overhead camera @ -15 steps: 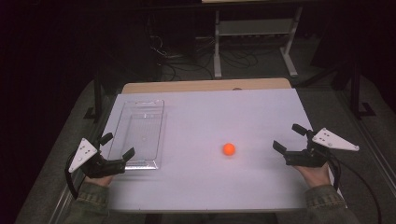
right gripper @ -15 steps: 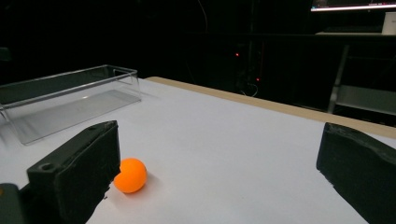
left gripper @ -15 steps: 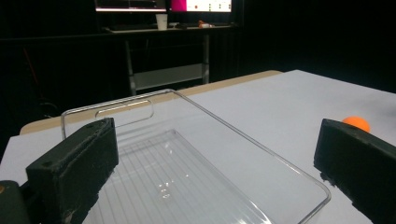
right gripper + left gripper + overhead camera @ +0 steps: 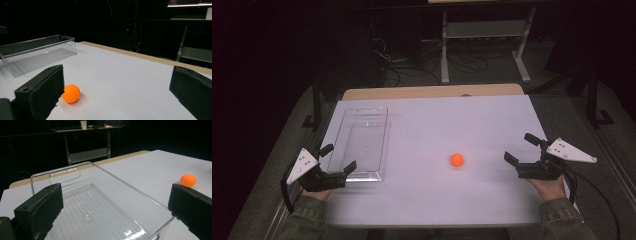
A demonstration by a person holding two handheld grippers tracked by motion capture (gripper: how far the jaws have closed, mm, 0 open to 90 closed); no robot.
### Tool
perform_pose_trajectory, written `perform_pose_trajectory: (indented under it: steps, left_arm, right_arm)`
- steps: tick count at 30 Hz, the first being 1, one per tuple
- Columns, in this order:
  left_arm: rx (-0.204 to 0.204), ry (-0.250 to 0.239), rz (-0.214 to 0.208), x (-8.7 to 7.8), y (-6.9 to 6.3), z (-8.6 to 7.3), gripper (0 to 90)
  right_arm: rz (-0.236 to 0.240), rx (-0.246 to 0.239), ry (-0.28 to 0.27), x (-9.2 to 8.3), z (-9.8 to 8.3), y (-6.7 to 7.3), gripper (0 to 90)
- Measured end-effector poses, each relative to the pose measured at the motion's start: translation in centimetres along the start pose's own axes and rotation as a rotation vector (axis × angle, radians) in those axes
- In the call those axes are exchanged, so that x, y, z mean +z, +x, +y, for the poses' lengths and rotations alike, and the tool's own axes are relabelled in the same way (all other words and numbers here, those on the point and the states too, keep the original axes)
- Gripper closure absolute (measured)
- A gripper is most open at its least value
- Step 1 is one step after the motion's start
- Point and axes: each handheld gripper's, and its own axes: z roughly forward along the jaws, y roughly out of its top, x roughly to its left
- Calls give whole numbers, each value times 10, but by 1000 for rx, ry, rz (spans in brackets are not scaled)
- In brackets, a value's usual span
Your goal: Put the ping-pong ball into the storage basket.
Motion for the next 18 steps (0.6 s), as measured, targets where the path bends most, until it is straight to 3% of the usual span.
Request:
perform_pose_trajectory:
  steps: [18]
  left_arm:
    - [19, 24, -13, 2, -1, 9, 0]
  right_arm:
    - [16, 6, 17, 2, -2, 1, 0]
